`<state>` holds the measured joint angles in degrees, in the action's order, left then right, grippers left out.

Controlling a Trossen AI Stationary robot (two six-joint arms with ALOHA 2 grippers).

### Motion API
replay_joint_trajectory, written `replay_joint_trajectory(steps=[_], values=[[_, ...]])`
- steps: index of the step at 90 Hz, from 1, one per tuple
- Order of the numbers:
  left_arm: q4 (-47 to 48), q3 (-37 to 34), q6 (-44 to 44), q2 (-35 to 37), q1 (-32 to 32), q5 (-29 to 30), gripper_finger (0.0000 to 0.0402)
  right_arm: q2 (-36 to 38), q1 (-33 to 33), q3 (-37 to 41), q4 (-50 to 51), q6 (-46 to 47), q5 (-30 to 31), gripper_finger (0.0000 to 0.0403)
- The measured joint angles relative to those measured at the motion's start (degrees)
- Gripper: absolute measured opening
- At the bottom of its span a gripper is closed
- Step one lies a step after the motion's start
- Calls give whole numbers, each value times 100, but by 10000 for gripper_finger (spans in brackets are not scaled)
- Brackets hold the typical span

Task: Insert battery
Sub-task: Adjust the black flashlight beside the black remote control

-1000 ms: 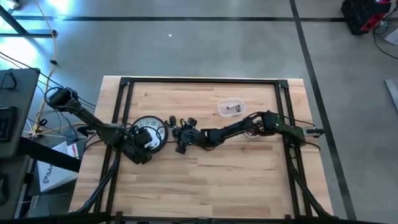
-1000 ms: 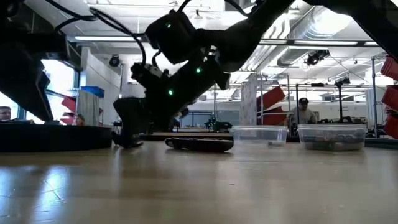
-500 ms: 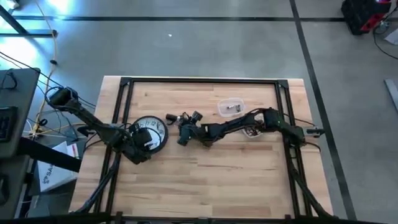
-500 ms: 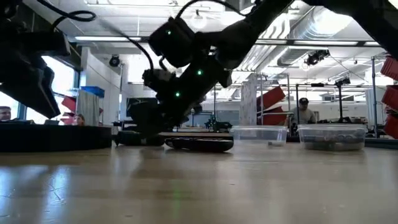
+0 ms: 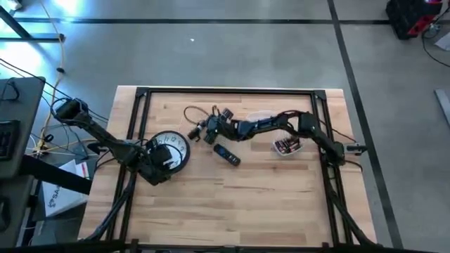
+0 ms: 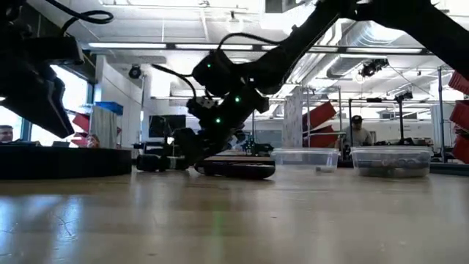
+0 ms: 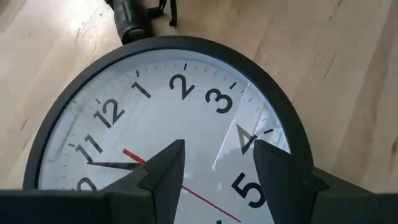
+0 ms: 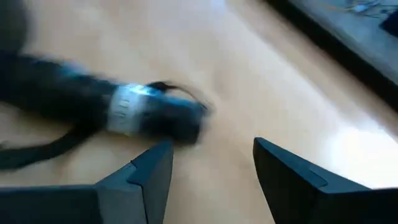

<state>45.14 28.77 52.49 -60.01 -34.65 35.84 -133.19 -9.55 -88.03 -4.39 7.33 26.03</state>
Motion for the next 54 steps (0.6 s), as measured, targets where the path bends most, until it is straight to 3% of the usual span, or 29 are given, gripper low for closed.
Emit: replay_joint_trajectory(steps=[12, 24, 54], values=[[2, 0, 132, 0, 0, -136, 172, 2, -18, 0, -6, -669, -678, 190], [-2, 0, 188, 0, 0, -127, 172, 42, -4, 0, 38, -1312, -803, 190], [-23, 0, 292, 0, 2, 121, 172, 322, 121, 1, -88, -1231, -1081, 191]])
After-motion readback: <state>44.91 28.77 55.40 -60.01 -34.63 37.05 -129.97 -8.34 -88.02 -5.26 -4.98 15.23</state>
